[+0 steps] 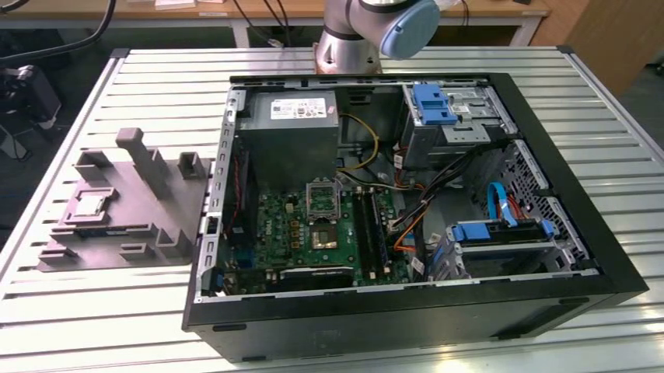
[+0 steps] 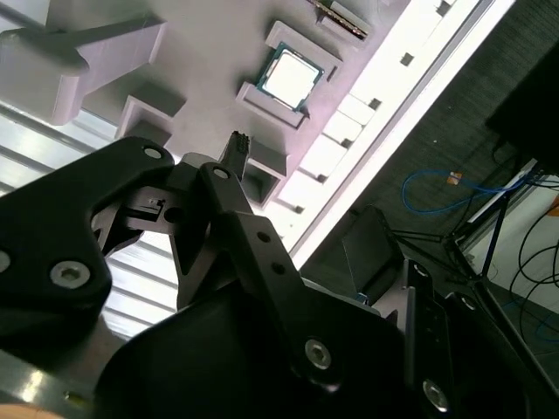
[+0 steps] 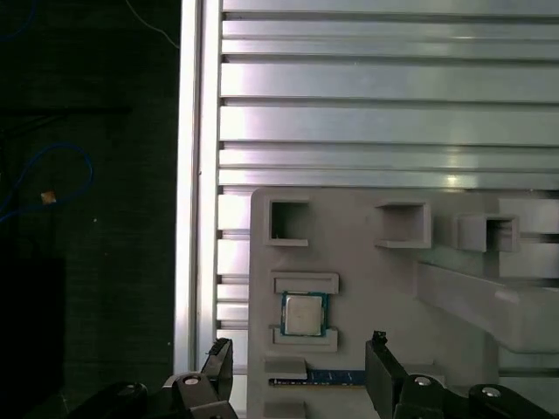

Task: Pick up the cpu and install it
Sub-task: 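Pick up the cpu and move it towards the insertion slot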

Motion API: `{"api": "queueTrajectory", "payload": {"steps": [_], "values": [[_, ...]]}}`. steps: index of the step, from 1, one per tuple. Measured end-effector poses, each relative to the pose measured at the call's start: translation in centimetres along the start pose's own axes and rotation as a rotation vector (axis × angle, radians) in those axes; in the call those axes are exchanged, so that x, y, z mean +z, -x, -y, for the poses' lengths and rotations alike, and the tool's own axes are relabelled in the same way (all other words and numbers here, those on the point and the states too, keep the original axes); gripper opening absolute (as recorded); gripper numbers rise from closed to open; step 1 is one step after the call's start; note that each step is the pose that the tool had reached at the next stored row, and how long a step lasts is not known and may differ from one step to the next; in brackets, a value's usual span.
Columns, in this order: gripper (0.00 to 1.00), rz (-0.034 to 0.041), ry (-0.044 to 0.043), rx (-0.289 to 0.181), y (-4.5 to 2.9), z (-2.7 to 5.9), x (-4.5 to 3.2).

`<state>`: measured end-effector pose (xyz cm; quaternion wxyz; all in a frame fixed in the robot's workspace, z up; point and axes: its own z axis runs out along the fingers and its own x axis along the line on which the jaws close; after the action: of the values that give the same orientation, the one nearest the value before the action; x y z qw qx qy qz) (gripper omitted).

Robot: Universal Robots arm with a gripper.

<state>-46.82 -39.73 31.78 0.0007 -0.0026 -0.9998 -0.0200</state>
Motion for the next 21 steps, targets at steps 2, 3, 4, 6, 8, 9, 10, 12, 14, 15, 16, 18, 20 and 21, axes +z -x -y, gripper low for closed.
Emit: {"api": "queueTrajectory", "payload": {"steps": [2,3,4,6,8,9,10,12,14,15,16,18,20,21], "values": [[0.71,-0.0005,0.0000,0.000,0.00,0.01,0.19],[0.71,-0.0006,0.0000,0.000,0.00,0.01,0.27],[0.71,-0.0007,0.0000,0.000,0.00,0.01,0.36],[0.71,-0.0011,0.0000,0.000,-0.01,0.02,0.52],[0.71,-0.0016,0.0000,0.000,0.00,0.03,0.68],[0.71,-0.0019,0.0000,0.000,0.00,0.03,0.78],[0.71,-0.0024,0.0000,0.000,0.00,0.03,0.90],[0.71,-0.0032,0.0000,0.000,0.00,0.04,1.12],[0.71,-0.0035,0.0000,0.000,0.00,0.06,1.47],[0.71,-0.0036,0.0000,0.000,0.00,0.07,1.65],[0.71,-0.0035,0.0000,0.000,0.00,0.09,1.83],[0.71,-0.0035,0.0001,0.000,0.02,0.18,2.10],[0.71,-0.0037,-0.0007,0.000,0.01,0.18,2.10],[0.71,-0.0036,-0.0010,0.000,0.01,0.19,2.10]]}}
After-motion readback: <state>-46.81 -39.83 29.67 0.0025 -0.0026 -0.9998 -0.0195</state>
